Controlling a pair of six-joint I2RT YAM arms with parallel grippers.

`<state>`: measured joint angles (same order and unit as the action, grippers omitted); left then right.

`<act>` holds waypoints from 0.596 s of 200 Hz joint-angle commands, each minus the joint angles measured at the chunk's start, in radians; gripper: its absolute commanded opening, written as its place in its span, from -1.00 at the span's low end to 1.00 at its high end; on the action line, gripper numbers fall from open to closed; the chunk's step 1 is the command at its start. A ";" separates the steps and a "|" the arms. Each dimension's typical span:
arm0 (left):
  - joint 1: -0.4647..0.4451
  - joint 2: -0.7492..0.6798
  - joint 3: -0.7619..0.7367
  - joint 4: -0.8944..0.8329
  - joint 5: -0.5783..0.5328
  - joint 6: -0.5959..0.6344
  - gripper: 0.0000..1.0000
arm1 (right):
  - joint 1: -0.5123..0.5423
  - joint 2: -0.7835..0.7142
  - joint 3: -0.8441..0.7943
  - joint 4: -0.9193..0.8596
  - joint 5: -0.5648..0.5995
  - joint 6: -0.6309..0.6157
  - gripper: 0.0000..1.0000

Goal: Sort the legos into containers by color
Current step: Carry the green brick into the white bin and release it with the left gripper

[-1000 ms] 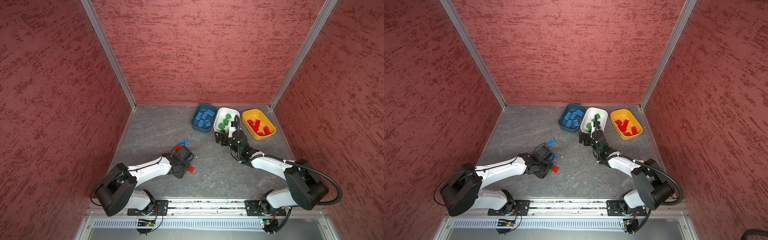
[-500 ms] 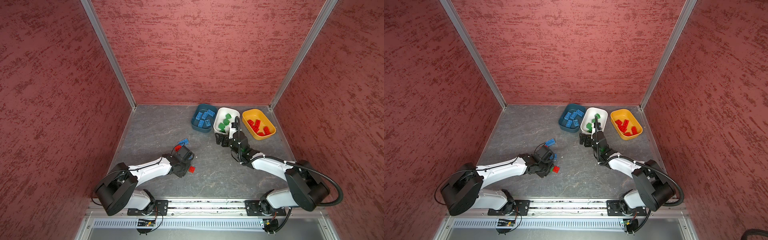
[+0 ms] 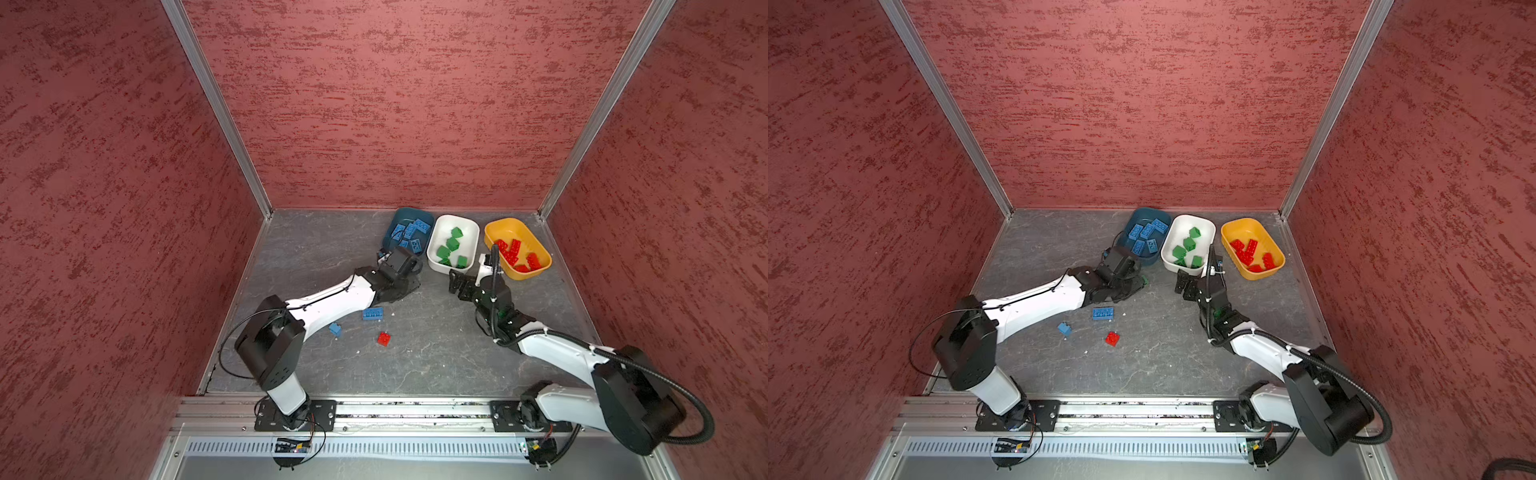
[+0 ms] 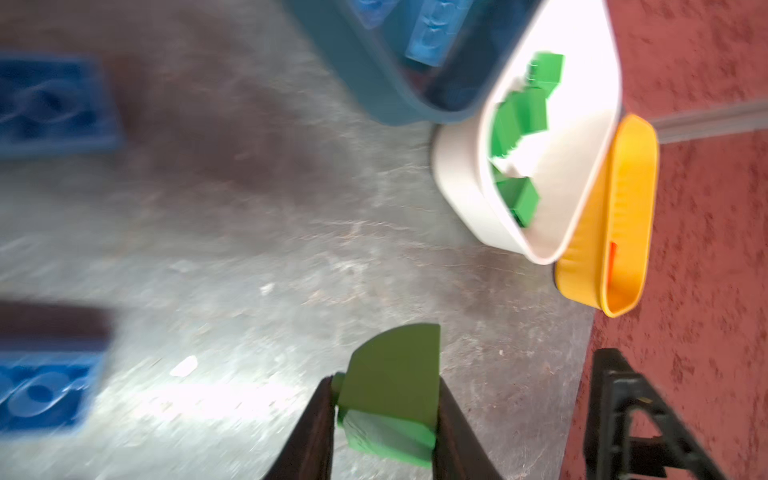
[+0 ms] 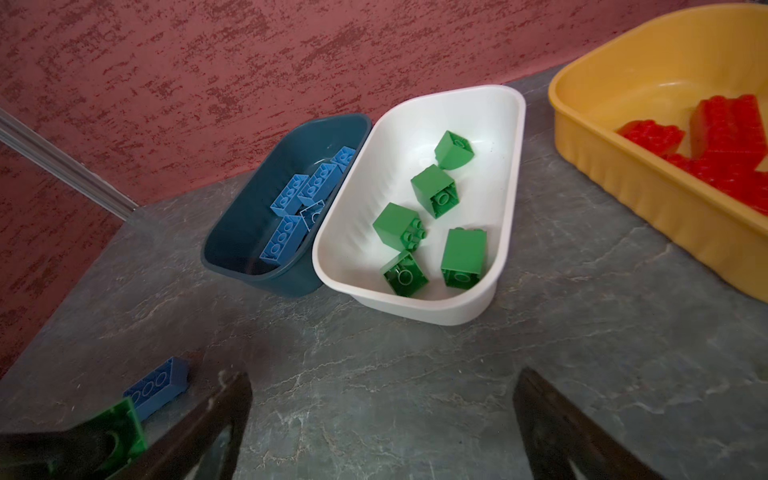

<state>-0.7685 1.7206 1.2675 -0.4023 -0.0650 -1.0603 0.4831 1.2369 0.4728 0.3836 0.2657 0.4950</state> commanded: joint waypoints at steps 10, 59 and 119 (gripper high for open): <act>0.006 0.148 0.201 0.065 0.068 0.186 -0.46 | -0.012 -0.078 -0.011 -0.102 0.058 0.047 0.98; 0.027 0.381 0.483 0.094 0.159 0.256 -0.46 | -0.023 -0.186 -0.020 -0.279 0.067 0.075 0.98; 0.047 0.653 0.799 0.004 0.208 0.317 -0.43 | -0.026 -0.268 -0.015 -0.384 0.103 0.035 0.98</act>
<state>-0.7322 2.2944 1.9713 -0.3454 0.1043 -0.7937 0.4664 0.9909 0.4564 0.0681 0.3260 0.5430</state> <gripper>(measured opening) 0.345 0.989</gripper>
